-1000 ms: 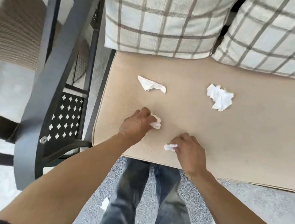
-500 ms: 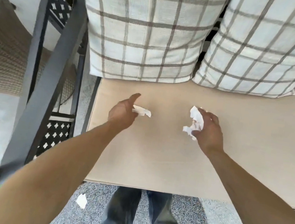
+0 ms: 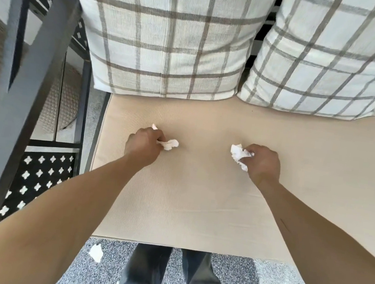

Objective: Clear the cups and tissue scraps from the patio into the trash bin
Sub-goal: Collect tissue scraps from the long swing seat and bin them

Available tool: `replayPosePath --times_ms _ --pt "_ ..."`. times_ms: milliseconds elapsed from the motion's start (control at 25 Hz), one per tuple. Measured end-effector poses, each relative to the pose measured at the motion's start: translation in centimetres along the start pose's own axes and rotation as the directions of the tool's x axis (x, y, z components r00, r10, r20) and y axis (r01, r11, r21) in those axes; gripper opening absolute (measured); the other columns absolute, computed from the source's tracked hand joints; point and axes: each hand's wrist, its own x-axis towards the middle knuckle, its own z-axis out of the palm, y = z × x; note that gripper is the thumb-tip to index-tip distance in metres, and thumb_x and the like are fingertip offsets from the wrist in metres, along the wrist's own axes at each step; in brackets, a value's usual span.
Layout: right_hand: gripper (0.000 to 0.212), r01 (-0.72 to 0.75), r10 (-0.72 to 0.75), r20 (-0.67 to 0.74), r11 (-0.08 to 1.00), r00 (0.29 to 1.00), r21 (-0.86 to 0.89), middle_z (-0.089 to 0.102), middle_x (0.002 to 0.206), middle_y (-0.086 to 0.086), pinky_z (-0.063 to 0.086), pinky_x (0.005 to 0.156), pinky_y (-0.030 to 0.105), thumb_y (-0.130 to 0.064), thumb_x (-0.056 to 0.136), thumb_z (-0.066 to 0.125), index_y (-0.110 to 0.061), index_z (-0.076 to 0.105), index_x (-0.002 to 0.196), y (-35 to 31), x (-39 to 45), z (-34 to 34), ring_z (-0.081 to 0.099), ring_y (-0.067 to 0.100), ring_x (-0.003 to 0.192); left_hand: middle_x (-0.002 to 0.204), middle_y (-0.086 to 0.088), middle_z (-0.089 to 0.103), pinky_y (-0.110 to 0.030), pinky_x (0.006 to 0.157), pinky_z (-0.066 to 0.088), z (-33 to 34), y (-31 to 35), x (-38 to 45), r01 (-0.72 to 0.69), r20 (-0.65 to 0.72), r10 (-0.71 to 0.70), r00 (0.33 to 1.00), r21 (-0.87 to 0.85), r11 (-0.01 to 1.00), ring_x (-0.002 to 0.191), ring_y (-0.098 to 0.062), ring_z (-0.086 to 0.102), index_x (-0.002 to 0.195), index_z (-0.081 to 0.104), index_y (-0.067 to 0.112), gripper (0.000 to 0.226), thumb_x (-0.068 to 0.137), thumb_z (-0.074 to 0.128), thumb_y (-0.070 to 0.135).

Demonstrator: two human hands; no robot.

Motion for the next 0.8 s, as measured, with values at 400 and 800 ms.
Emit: replayPosePath --times_ms 400,800 --pt "0.021 0.147 -0.122 -0.121 0.963 0.985 0.227 0.071 0.096 -0.005 0.042 0.071 0.026 -0.017 0.072 0.074 -0.031 0.073 0.087 -8.2 -9.5 -9.0 0.061 0.012 0.088 0.087 0.001 0.059 -0.033 0.071 0.051 -10.7 4.8 -8.1 -0.085 -0.155 0.030 0.988 -0.363 0.928 0.082 -0.022 0.062 0.091 0.071 0.021 0.008 0.083 0.070 0.021" --pt "0.024 0.650 -0.642 -0.099 0.753 0.760 0.101 0.068 0.095 -0.005 0.044 0.073 0.026 -0.014 0.073 0.074 -0.029 0.075 0.092 -21.8 -18.5 -18.7 0.064 0.013 0.084 0.084 0.014 0.059 -0.013 0.061 0.033 -21.0 6.7 -22.8 -0.102 -0.449 -0.207 0.869 -0.573 0.813 0.070 0.007 0.053 0.084 0.058 0.032 0.017 0.080 0.067 0.019"
